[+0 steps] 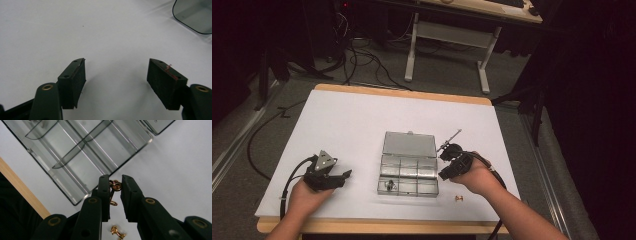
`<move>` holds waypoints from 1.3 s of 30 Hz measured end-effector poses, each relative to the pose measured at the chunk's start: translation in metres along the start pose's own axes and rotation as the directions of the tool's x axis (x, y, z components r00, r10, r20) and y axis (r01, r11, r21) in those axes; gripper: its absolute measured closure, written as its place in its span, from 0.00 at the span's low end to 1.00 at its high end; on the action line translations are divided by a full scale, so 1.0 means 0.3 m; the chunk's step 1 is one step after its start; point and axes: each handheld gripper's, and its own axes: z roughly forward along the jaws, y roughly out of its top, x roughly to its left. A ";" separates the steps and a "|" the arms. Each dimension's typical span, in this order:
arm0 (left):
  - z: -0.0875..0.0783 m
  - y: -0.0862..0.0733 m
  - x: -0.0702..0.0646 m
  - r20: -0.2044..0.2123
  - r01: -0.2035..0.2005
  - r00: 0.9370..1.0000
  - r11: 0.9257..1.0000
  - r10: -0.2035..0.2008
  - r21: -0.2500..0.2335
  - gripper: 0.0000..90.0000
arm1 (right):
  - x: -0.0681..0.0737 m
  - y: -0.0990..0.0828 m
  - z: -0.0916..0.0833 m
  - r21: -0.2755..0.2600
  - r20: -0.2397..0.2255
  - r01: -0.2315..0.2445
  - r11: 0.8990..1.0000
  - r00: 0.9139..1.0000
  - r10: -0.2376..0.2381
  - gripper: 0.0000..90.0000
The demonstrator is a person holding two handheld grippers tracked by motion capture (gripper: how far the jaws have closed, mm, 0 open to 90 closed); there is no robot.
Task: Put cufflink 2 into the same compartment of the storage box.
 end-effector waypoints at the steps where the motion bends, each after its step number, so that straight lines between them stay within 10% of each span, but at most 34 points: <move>1: 0.000 0.000 0.000 0.000 0.001 1.000 1.000 -0.001 0.000 0.35 | -0.001 0.004 0.004 -0.012 0.001 0.028 1.000 1.000 -0.028 0.88; 39: 0.001 0.000 0.000 0.000 -0.001 1.000 1.000 0.001 0.004 0.35 | 0.113 0.051 0.183 0.047 -0.050 0.135 0.990 0.990 -0.132 0.88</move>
